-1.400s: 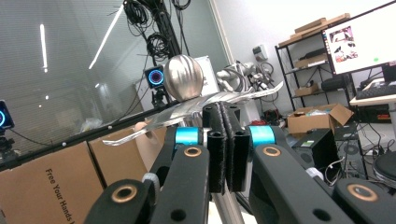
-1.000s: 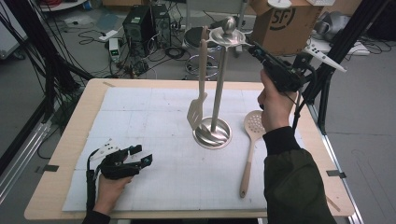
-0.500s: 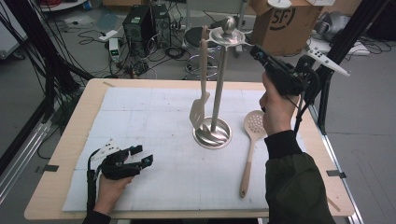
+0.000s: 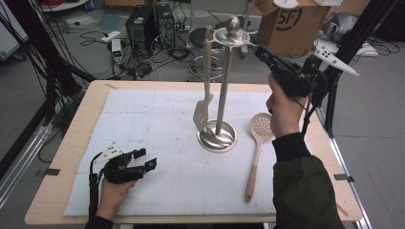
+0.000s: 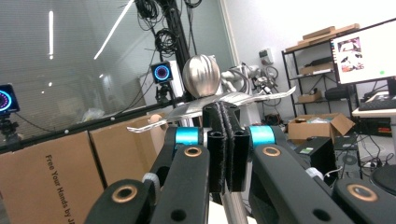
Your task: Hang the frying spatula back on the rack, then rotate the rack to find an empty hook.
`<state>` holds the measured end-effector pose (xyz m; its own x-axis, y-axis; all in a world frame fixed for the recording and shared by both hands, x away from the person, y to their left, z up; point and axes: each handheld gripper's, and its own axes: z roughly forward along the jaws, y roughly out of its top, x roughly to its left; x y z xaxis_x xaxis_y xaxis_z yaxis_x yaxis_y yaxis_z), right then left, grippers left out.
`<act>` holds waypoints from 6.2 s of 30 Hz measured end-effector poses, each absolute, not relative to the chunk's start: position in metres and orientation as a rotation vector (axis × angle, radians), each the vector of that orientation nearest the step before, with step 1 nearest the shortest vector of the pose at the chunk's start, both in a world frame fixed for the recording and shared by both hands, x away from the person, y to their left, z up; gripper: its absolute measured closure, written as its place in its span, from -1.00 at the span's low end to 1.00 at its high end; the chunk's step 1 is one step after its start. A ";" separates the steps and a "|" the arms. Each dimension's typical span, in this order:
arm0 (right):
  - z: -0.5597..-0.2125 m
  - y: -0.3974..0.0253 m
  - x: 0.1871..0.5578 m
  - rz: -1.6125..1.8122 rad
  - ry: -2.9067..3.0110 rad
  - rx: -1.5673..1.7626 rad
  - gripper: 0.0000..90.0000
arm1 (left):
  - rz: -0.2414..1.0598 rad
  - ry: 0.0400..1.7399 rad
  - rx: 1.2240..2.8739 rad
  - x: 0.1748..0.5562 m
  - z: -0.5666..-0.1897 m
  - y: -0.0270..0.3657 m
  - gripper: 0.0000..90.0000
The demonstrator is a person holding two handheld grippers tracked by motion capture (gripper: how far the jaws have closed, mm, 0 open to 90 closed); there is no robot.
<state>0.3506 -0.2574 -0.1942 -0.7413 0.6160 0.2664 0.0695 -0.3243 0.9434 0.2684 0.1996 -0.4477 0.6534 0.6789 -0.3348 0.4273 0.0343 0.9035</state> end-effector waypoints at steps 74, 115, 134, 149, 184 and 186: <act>-0.185 -0.199 0.337 2.081 1.706 0.672 1.00 | 0.241 0.930 1.602 0.268 -0.447 0.199 -0.34; -0.232 -0.260 0.307 1.916 1.719 0.836 0.25 | 0.244 0.927 1.606 0.268 -0.447 0.199 -0.34; -0.272 -0.286 0.305 1.906 1.752 0.962 0.31 | 0.236 0.882 1.586 0.266 -0.446 0.199 -0.34; -0.301 -0.297 0.315 1.918 1.786 1.052 1.00 | 0.239 0.884 1.573 0.266 -0.446 0.201 -0.35; -0.392 -0.305 0.332 1.691 1.974 1.395 1.00 | 0.239 0.878 1.582 0.266 -0.446 0.200 -0.35; -0.396 -0.305 0.333 1.675 1.985 1.414 1.00 | 0.240 0.878 1.583 0.266 -0.446 0.200 -0.35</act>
<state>0.3326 -0.3046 -0.3964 -0.5298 0.7403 0.4138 0.5324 -0.0895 0.8418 0.2663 0.1997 -0.4462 0.6889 0.6490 -0.3227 0.3949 0.0372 0.9180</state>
